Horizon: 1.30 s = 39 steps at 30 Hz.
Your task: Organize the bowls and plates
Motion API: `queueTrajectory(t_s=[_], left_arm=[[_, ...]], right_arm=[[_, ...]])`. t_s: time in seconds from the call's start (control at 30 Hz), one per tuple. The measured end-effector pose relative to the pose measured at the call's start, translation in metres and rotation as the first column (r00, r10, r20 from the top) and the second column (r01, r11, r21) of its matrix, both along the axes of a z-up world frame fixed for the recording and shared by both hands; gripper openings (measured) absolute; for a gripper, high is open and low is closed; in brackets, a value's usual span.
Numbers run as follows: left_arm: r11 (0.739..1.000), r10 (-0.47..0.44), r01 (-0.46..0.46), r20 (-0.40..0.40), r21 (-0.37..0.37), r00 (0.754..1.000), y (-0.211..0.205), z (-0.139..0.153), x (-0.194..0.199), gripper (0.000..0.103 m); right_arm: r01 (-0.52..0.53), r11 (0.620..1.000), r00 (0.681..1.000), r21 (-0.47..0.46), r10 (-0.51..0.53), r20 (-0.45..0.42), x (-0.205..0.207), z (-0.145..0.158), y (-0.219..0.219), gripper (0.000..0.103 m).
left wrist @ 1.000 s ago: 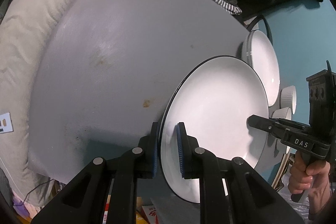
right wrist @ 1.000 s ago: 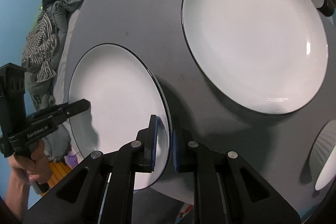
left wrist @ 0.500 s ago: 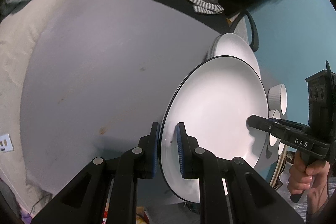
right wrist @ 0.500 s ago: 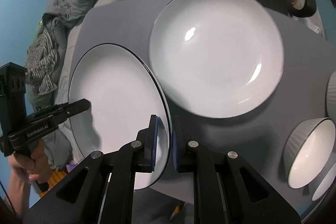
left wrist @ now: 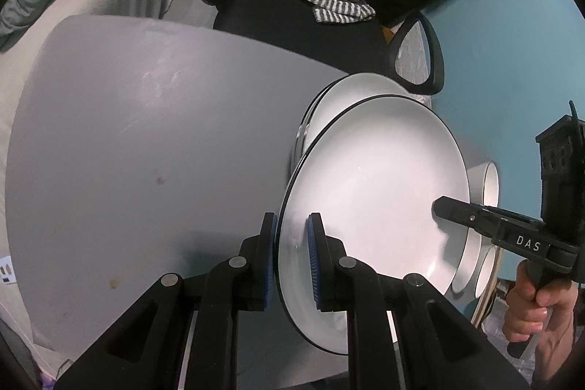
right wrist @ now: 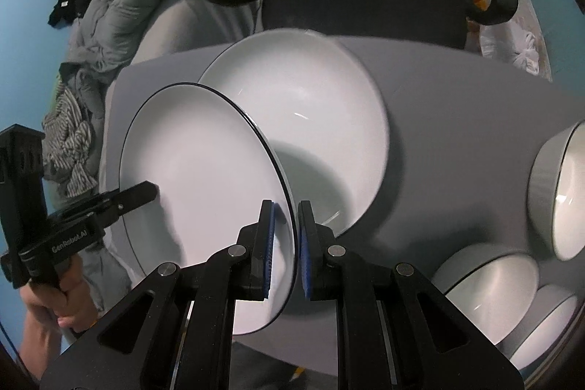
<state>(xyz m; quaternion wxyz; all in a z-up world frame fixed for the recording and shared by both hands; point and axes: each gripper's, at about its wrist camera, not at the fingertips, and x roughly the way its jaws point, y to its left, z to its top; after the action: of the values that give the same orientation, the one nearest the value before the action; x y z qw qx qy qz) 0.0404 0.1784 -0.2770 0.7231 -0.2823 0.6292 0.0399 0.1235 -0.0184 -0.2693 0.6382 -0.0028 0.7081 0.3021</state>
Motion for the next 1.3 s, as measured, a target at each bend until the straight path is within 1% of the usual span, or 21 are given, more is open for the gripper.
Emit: queueTrajectory(t_s=[0.13, 0.37, 0.63, 0.93, 1.07, 1.17, 1.27, 1.3], left_arm=[[1.000, 0.014, -0.014, -0.013, 0.013, 1.000, -0.007, -0.003, 0.015, 0.015], [0.998, 0.029, -0.027, -0.044, 0.050, 0.999, -0.011, -0.012, 0.033, 0.017], [0.996, 0.038, -0.032, -0.077, 0.080, 0.996, -0.014, -0.022, 0.043, 0.018], [0.995, 0.043, -0.035, -0.075, 0.096, 0.996, -0.018, -0.022, 0.041, 0.019], [0.993, 0.034, -0.024, -0.084, 0.118, 0.996, -0.020, -0.021, 0.042, 0.019], [0.988, 0.014, 0.001, -0.097, 0.152, 0.995, -0.026, -0.020, 0.044, 0.019], [0.985, 0.001, 0.017, -0.105, 0.170, 0.994, -0.029, -0.020, 0.047, 0.019], [0.985, 0.003, 0.016, -0.107, 0.173, 0.994, -0.029, -0.020, 0.048, 0.019]], right_arm=[[0.002, 1.000, 1.000, 0.000, -0.002, 0.004, 0.018, -0.003, -0.004, 0.013], [-0.016, 1.000, 1.000, 0.001, 0.016, -0.021, 0.041, -0.019, -0.004, 0.013], [-0.023, 1.000, 0.999, -0.010, 0.023, -0.044, 0.052, -0.032, -0.003, 0.014], [-0.033, 0.999, 0.998, -0.023, 0.032, -0.054, 0.059, -0.036, -0.004, 0.015], [-0.035, 0.999, 0.998, -0.030, 0.033, -0.060, 0.058, -0.037, -0.003, 0.015], [-0.038, 0.998, 0.998, -0.040, 0.035, -0.058, 0.059, -0.037, -0.002, 0.018], [-0.034, 0.998, 0.998, -0.046, 0.031, -0.061, 0.060, -0.036, -0.002, 0.021], [-0.029, 0.998, 0.997, -0.048, 0.026, -0.067, 0.061, -0.036, -0.001, 0.025]])
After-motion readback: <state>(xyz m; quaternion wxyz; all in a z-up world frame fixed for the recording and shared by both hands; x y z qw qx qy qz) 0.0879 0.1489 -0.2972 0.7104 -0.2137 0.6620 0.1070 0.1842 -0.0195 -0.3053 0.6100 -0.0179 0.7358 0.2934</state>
